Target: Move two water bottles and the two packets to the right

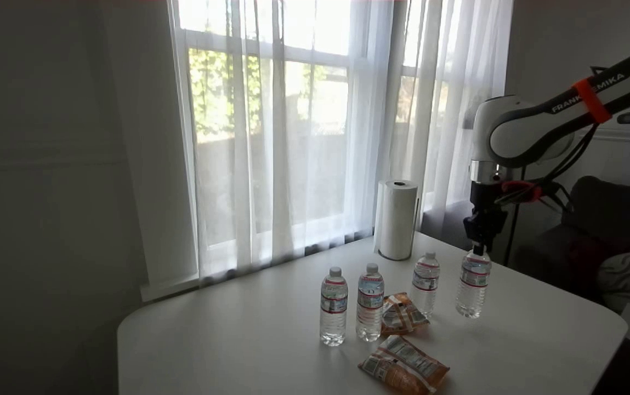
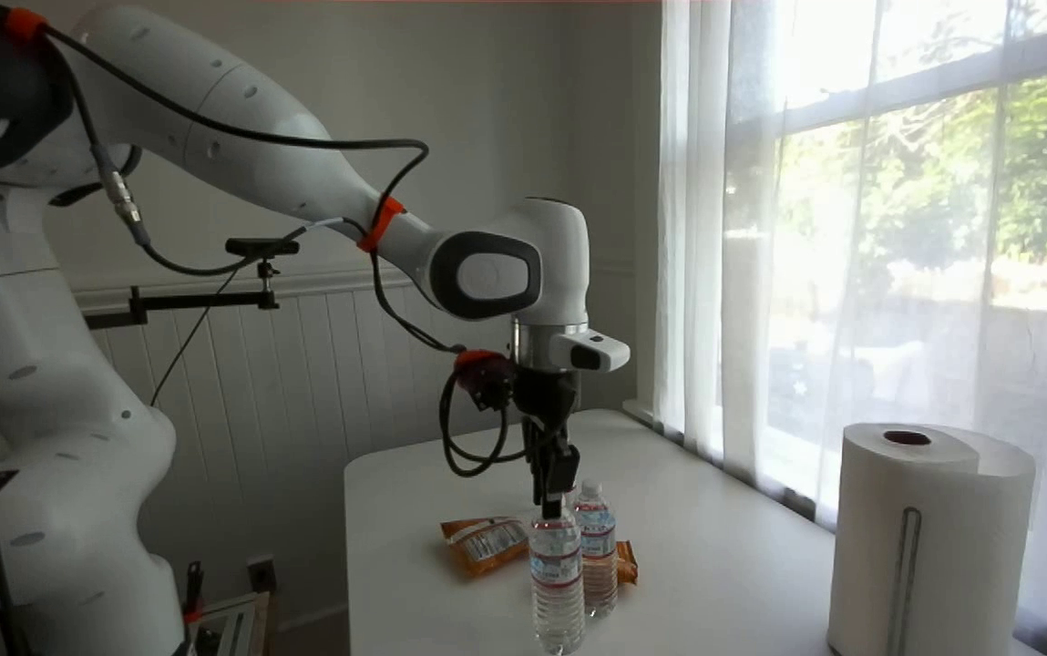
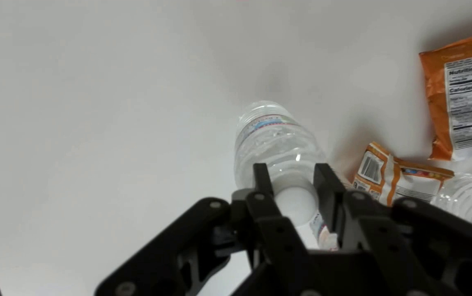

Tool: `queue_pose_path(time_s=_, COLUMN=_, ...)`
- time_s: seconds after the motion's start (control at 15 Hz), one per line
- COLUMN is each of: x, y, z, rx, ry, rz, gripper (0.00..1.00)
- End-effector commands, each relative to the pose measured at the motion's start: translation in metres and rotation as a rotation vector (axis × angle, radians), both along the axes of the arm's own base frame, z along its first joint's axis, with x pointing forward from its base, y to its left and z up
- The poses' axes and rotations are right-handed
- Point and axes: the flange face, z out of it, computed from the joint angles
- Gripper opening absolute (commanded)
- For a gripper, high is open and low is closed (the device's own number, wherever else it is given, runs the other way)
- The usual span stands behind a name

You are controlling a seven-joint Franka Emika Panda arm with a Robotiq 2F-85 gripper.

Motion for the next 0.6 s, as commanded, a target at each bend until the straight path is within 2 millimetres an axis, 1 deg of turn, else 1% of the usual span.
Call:
queue_pose_path(time_s=0.0, x=-0.002, y=-0.009, z=0.001, rx=0.002, ry=-0.001, rz=-0.014, gripper=0.31)
queue_pose_path(time_s=0.13, x=-0.003, y=-0.019, z=0.001, rx=0.005, ry=-0.002, rz=-0.031, gripper=0.31)
queue_pose_path(time_s=0.53, x=-0.003, y=-0.019, z=0.001, rx=0.004, ry=-0.002, rz=-0.030, gripper=0.31)
